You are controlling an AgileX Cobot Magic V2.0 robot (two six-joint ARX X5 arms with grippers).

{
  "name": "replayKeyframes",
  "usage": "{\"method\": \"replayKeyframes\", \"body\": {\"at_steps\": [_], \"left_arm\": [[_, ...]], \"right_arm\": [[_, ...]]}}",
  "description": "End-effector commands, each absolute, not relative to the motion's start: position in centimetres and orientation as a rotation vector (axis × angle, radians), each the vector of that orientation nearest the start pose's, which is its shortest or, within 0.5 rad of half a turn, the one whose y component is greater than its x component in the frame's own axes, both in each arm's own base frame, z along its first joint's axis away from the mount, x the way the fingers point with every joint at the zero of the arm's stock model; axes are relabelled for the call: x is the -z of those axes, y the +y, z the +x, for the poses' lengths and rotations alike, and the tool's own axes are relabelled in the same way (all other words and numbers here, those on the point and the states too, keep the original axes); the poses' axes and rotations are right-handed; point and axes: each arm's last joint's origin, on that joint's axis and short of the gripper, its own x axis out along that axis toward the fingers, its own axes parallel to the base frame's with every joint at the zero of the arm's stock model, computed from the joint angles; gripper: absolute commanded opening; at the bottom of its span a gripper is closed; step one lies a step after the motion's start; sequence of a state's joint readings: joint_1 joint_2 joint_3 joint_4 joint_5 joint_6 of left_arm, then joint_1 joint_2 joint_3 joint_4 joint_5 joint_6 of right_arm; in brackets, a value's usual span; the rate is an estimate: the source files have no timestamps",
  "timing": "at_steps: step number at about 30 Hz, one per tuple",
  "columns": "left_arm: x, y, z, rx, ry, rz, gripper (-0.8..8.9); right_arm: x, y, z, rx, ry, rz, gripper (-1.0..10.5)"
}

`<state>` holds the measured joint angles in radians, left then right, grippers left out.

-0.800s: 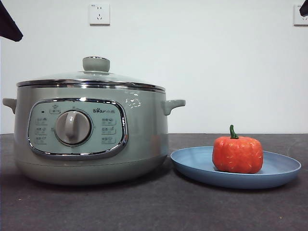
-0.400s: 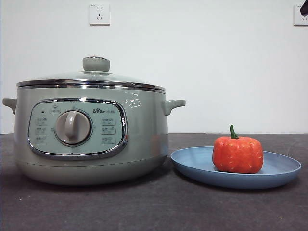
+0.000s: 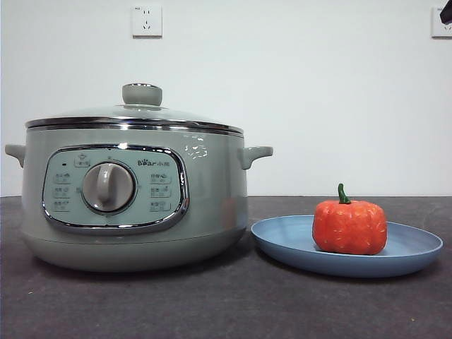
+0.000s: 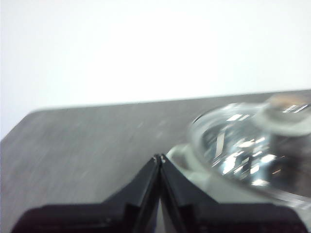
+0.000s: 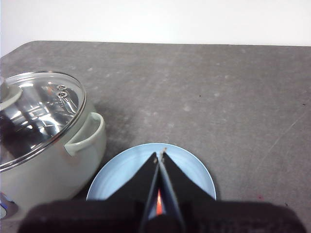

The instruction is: Take the pumpkin out from the steamer,put the pumpkin in the blue plate,close the lid

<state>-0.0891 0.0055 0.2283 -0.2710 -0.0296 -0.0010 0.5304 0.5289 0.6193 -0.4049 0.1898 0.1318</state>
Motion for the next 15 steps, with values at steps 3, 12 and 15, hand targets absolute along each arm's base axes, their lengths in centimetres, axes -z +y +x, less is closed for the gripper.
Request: {"method": "replayKeyframes", "body": {"at_steps": [3, 12, 15], "left_arm": [[-17.7, -0.2, 9.0, 0.008, 0.114, -0.024, -0.03], [-14.8, -0.2, 9.6, 0.033, 0.177, -0.027, -0.03], [-14.7, -0.2, 9.6, 0.033, 0.183, -0.026, -0.03]], "right_arm": [[-28.7, 5.7, 10.8, -0.317, 0.325, 0.024, -0.2], [-28.6, 5.7, 10.8, -0.316, 0.331, 0.022, -0.2], [-28.6, 5.7, 10.8, -0.315, 0.339, 0.019, -0.2]]}}
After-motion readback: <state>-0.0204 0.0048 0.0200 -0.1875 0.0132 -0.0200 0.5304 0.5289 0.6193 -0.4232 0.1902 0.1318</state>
